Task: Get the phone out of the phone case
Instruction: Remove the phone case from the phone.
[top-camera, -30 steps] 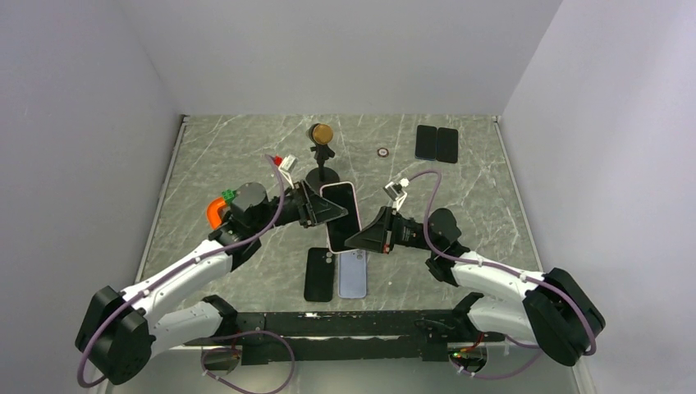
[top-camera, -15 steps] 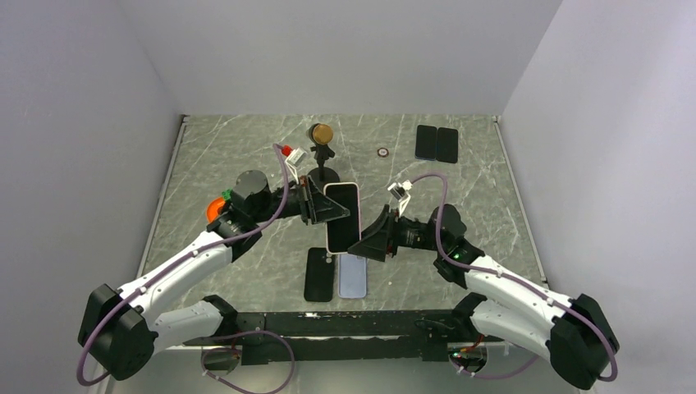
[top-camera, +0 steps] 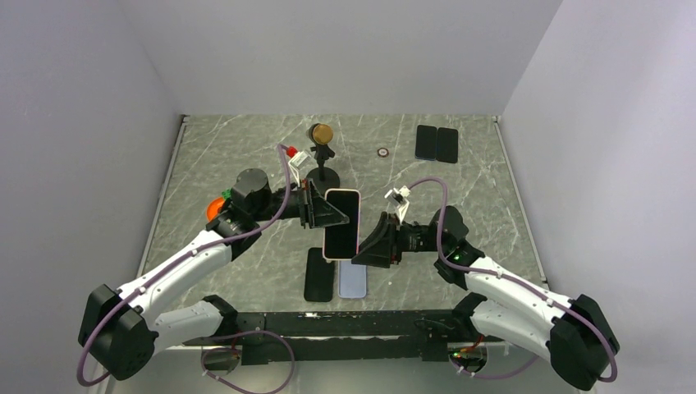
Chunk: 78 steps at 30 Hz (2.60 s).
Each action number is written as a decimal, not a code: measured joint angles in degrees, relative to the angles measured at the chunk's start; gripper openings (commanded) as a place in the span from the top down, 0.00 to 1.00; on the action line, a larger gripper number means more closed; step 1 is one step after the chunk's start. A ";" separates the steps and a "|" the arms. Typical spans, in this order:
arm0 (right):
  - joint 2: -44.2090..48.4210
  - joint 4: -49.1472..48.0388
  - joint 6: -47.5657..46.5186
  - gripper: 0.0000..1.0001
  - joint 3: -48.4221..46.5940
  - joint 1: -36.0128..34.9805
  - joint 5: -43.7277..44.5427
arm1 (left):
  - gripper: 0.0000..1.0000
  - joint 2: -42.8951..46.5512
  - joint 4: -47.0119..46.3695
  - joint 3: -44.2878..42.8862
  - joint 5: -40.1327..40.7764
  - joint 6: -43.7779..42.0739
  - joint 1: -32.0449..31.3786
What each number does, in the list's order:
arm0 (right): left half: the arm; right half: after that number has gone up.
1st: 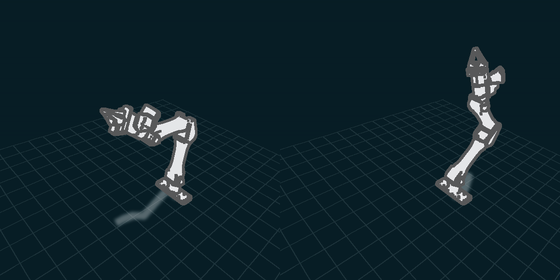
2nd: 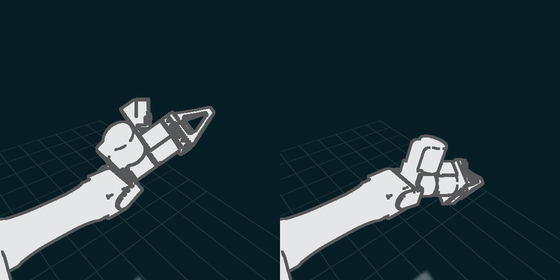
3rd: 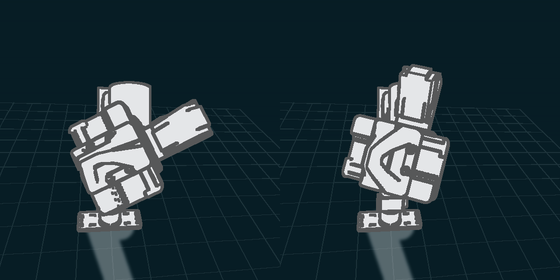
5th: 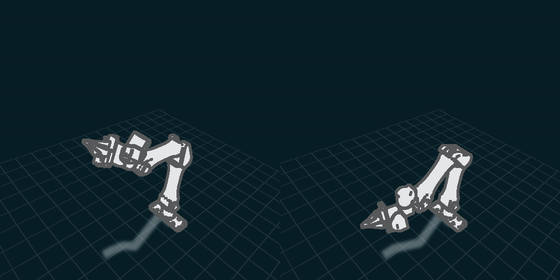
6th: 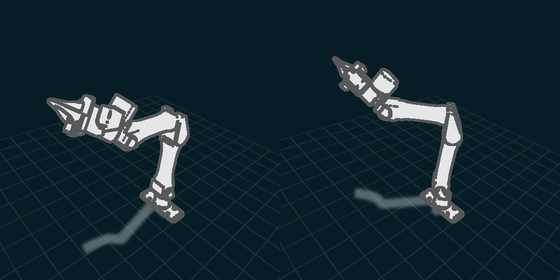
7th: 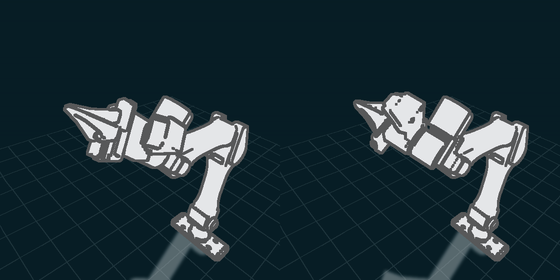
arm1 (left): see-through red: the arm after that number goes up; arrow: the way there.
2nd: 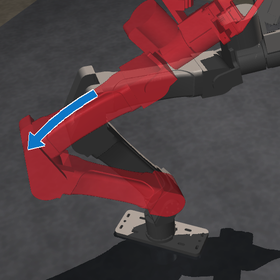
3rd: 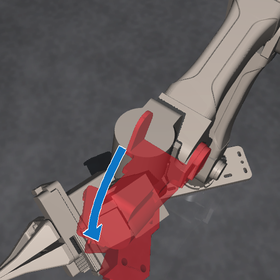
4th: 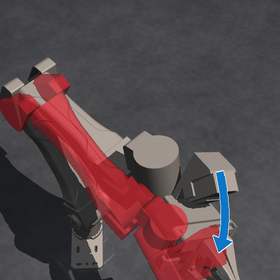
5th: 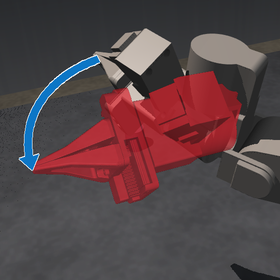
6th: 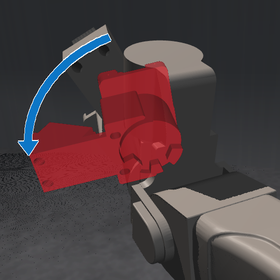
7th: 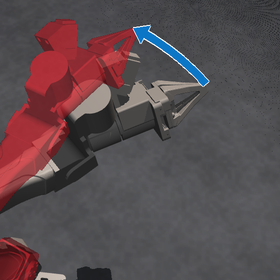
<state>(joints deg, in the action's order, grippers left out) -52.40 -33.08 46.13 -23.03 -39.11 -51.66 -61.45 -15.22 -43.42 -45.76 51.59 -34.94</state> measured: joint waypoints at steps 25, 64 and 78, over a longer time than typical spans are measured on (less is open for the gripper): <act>-4.52 12.44 -23.87 1.00 -11.39 -5.57 -5.79 | 1.00 -2.91 -14.86 0.70 -12.48 13.20 1.99; 0.15 56.85 -11.19 0.42 -20.46 -4.35 36.26 | 1.00 1.97 -23.91 13.00 14.10 18.88 -1.25; 7.67 37.90 2.64 0.71 -13.31 -1.92 20.85 | 1.00 3.87 -21.53 15.96 14.38 16.72 -1.90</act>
<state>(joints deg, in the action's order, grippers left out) -44.73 4.82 48.77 -36.34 -41.04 -30.81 -57.58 -36.75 -27.46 -31.38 68.31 -36.84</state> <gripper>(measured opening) 0.276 0.167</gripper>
